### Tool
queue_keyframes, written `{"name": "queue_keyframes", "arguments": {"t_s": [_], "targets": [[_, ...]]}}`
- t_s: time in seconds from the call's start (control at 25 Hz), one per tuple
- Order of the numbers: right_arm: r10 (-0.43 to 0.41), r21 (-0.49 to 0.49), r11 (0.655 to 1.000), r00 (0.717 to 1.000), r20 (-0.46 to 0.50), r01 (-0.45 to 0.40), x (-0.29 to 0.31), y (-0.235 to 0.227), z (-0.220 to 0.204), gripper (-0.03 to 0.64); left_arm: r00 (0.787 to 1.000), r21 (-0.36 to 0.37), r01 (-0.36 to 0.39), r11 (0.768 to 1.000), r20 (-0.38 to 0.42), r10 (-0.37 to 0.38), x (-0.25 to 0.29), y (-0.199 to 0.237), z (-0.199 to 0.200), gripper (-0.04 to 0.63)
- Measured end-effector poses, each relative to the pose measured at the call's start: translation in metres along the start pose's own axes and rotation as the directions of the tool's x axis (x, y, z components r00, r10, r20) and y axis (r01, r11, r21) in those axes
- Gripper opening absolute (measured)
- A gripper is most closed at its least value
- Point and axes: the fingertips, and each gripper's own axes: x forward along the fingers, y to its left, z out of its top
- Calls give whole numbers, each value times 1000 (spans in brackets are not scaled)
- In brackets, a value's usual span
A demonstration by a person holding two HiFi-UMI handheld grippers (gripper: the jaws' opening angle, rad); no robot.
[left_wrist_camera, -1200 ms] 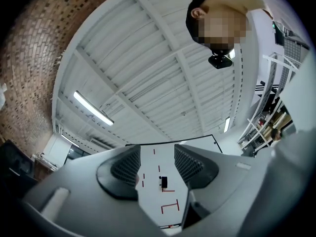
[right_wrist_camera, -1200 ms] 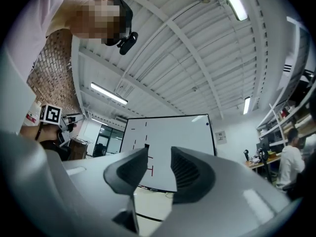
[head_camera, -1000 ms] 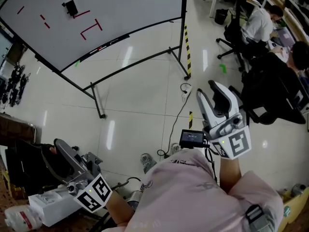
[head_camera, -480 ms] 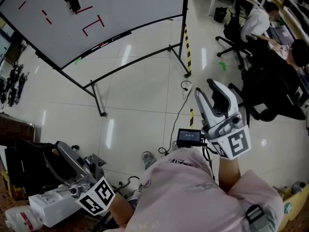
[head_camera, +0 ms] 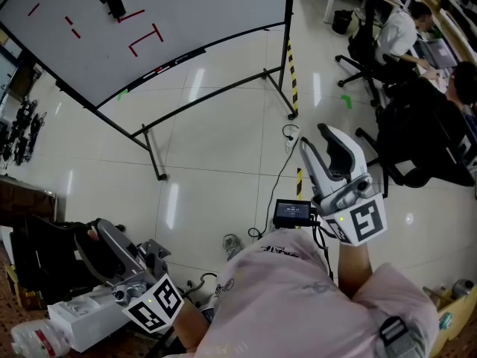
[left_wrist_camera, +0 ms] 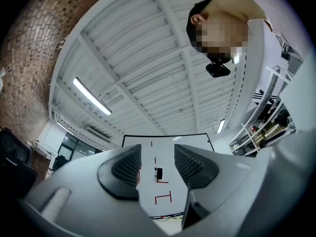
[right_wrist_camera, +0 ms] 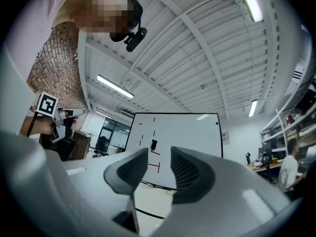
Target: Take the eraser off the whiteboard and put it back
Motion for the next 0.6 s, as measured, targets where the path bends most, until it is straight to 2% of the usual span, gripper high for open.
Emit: {"name": "queue_keyframes", "arguments": {"t_s": [0.6], "targets": [[10, 4, 1000, 1000, -17, -10, 8, 6, -10, 138, 999, 0, -12, 1000, -29, 12, 3, 9, -15, 210]]}}
